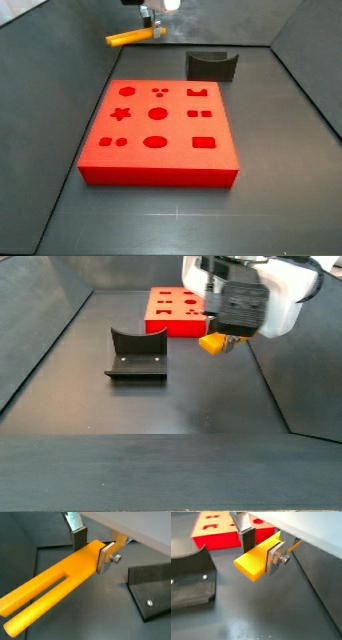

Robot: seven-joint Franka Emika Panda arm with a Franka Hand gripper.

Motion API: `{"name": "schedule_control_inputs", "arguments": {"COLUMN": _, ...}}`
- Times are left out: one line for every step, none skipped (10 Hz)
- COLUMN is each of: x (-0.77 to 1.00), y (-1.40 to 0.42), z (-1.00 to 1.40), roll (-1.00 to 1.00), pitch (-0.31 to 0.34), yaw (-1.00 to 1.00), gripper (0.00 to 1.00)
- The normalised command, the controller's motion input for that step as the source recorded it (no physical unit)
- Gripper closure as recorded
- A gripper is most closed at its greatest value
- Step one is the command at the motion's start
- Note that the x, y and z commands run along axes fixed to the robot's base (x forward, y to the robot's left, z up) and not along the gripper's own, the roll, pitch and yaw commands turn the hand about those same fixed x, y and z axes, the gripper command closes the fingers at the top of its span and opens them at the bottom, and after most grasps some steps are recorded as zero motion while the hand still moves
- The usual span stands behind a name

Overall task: Pick up the square-circle object. Move up. Rotate the square-circle object. Place the square-circle object on the fixture. Regrasp the square-circle object. Move to above the board. Insert the square-circle object.
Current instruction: Rotate the square-circle object.

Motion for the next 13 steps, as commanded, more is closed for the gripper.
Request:
{"name": "schedule_control_inputs", "arguments": {"x": 0.02, "y": 0.02, "z": -0.02, "roll": -0.01, "pitch": -0.006, "yaw": -1.00, "gripper": 1.00}}
{"name": "schedule_control_inputs", "arguments": {"x": 0.03, "y": 0.02, "z": -0.02, "roll": -0.01, "pitch": -0.007, "yaw": -1.00, "gripper": 1.00}}
{"name": "schedule_control_inputs", "arguments": {"x": 0.03, "y": 0.02, "z": -0.02, "roll": -0.01, "pitch": -0.007, "yaw": -1.00, "gripper": 1.00}}
{"name": "schedule_control_inputs", "arguments": {"x": 0.03, "y": 0.02, "z": -0.02, "roll": -0.01, "pitch": -0.007, "yaw": -1.00, "gripper": 1.00}}
{"name": "schedule_control_inputs", "arguments": {"x": 0.03, "y": 0.02, "z": -0.02, "roll": -0.01, "pitch": -0.007, "yaw": -1.00, "gripper": 1.00}}
{"name": "schedule_control_inputs", "arguments": {"x": 0.03, "y": 0.02, "z": -0.02, "roll": -0.01, "pitch": -0.008, "yaw": -1.00, "gripper": 1.00}}
{"name": "schedule_control_inputs", "arguments": {"x": 0.03, "y": 0.02, "z": -0.02, "roll": -0.01, "pitch": -0.008, "yaw": -1.00, "gripper": 1.00}}
{"name": "schedule_control_inputs", "arguments": {"x": 0.03, "y": 0.02, "z": -0.02, "roll": -0.01, "pitch": -0.008, "yaw": -1.00, "gripper": 1.00}}
{"name": "schedule_control_inputs", "arguments": {"x": 0.03, "y": 0.02, "z": -0.02, "roll": -0.01, "pitch": -0.009, "yaw": -1.00, "gripper": 1.00}}
{"name": "schedule_control_inputs", "arguments": {"x": 0.03, "y": 0.02, "z": -0.02, "roll": -0.01, "pitch": -0.009, "yaw": -1.00, "gripper": 1.00}}
{"name": "schedule_control_inputs", "arguments": {"x": 0.03, "y": 0.02, "z": -0.02, "roll": -0.01, "pitch": -0.009, "yaw": -1.00, "gripper": 1.00}}
{"name": "schedule_control_inputs", "arguments": {"x": 0.03, "y": 0.02, "z": -0.02, "roll": -0.01, "pitch": -0.010, "yaw": -1.00, "gripper": 1.00}}
{"name": "schedule_control_inputs", "arguments": {"x": 0.03, "y": 0.02, "z": -0.02, "roll": -0.01, "pitch": -0.010, "yaw": -1.00, "gripper": 1.00}}
